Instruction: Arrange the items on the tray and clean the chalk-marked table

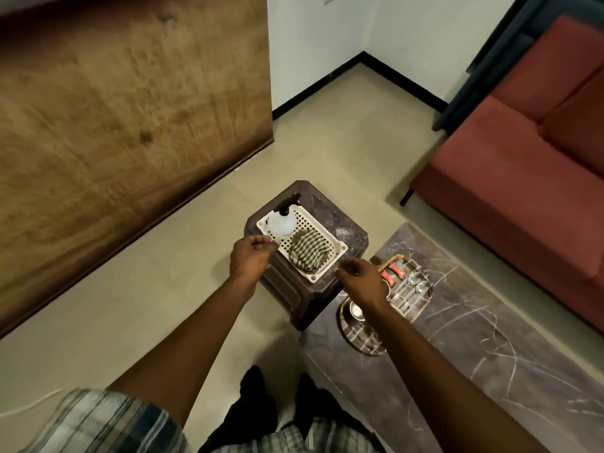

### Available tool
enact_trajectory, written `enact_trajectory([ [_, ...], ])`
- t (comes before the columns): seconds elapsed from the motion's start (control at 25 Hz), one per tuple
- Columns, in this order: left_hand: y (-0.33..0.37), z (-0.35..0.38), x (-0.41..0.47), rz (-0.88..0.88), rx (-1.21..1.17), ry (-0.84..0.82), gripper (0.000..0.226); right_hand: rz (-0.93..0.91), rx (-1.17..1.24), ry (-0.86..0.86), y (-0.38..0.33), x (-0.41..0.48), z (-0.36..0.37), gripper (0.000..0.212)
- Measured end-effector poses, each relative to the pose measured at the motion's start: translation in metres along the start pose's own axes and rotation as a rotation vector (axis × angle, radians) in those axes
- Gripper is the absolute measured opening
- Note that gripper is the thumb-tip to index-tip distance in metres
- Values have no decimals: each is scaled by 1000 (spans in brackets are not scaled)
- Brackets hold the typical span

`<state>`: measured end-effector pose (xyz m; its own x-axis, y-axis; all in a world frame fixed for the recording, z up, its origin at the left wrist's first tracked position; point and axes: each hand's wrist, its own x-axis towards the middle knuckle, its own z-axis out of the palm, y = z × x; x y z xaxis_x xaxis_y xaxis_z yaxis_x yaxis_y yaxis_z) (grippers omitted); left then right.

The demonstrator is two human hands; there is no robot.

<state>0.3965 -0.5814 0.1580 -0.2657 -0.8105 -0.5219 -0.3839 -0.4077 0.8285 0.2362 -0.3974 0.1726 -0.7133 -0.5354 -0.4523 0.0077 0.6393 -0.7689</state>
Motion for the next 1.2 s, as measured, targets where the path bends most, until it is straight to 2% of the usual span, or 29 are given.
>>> enact_trajectory([
  [0.12,14,9,43,23,69,17,42,29,-15,-23,-10,37,18,51],
  [0.28,20,28,98,75,189,34,57,62,-82,-68,-10,97,41,62],
  [0.48,9,43,160,145,336,-120,68,88,-242,-89,1,155,72,70],
  [0.72,-18,53,209,267,482,-320,70,103,-510,-78,22,189,104,74],
  [0.88,-33,69,231,303,425,-434,67,2,-713,19,35,188,120,57],
  [0.96,-36,76,236,280,414,-442,55,21,-677,-3,37,185,124,52],
  [1.04,-36,76,238,301,425,-465,51,40,-588,-20,35,176,123,51],
  [1.12,-35,72,236,345,447,-492,55,43,-413,-33,30,164,118,49],
  [1.2,-22,65,229,415,492,-491,59,101,-152,5,21,150,108,37],
])
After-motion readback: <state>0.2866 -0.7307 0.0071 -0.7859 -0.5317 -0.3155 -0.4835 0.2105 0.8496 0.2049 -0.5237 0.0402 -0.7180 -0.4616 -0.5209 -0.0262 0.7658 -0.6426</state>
